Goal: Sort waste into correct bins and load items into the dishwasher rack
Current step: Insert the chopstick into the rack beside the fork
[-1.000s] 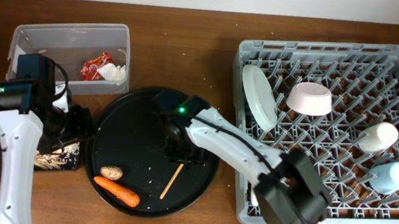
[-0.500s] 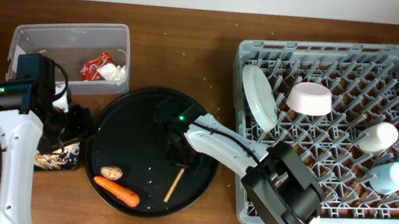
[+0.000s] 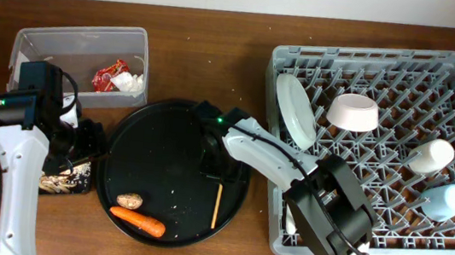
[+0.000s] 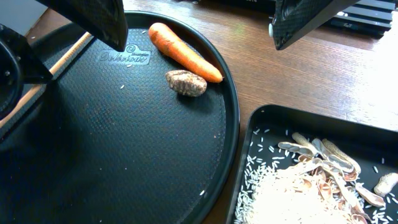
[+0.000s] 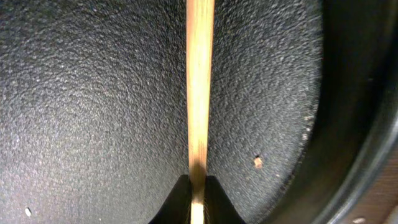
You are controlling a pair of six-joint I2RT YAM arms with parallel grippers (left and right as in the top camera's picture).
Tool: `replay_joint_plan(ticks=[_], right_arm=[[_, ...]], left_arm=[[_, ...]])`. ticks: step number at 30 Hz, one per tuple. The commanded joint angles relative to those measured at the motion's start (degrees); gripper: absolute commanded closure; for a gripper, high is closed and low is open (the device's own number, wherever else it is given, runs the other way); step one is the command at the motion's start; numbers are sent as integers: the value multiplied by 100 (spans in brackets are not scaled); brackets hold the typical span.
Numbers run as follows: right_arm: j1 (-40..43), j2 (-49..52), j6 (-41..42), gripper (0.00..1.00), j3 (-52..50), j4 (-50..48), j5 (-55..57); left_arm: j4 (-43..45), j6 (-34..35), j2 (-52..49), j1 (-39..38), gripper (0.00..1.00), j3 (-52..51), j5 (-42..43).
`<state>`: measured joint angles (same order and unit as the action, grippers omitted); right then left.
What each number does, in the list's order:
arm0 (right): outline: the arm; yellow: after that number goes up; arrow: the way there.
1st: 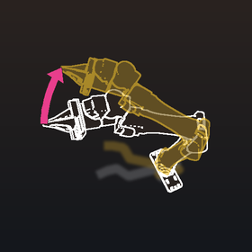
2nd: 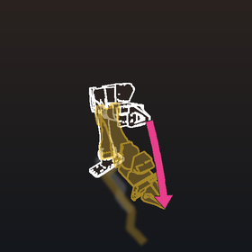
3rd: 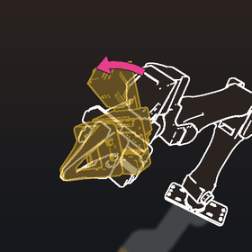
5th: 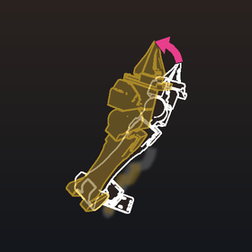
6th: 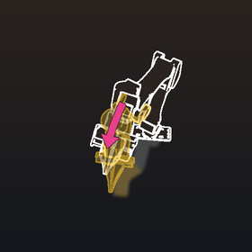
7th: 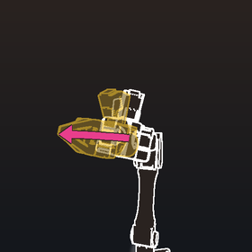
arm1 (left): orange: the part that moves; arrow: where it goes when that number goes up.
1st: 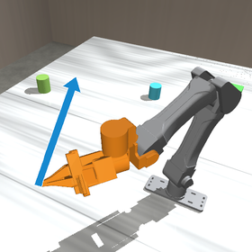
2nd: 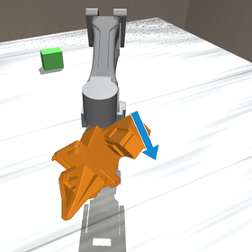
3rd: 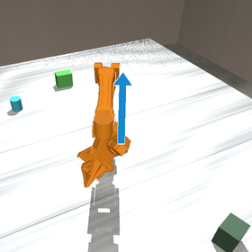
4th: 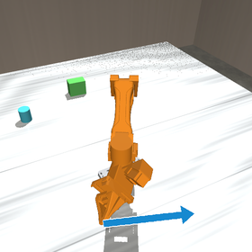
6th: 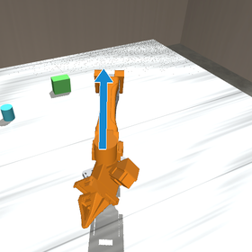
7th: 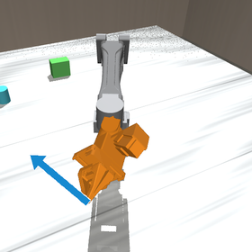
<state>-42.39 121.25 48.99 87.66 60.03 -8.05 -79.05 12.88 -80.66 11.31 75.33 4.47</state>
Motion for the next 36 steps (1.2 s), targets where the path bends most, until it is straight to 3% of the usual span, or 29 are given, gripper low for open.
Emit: replay_joint_plan(ticks=[1,10,18,25,36], right_arm=[[81,20,-358,93,282,120,142],[162,-1272,-1054,93,756,1434,968],[973,-2017,-2459,94,638,2673,1029],[1620,-2017,-2481,94,42,2629,1174],[1622,-1989,-2629,90,-376,1982,1178]], left_arm=[[11,-74,81,-9,26,46,0],[7,-74,81,-7,26,46,0],[11,-74,81,-9,26,46,2],[-9,-74,81,-9,26,46,2],[-11,-74,81,-9,26,46,2]])
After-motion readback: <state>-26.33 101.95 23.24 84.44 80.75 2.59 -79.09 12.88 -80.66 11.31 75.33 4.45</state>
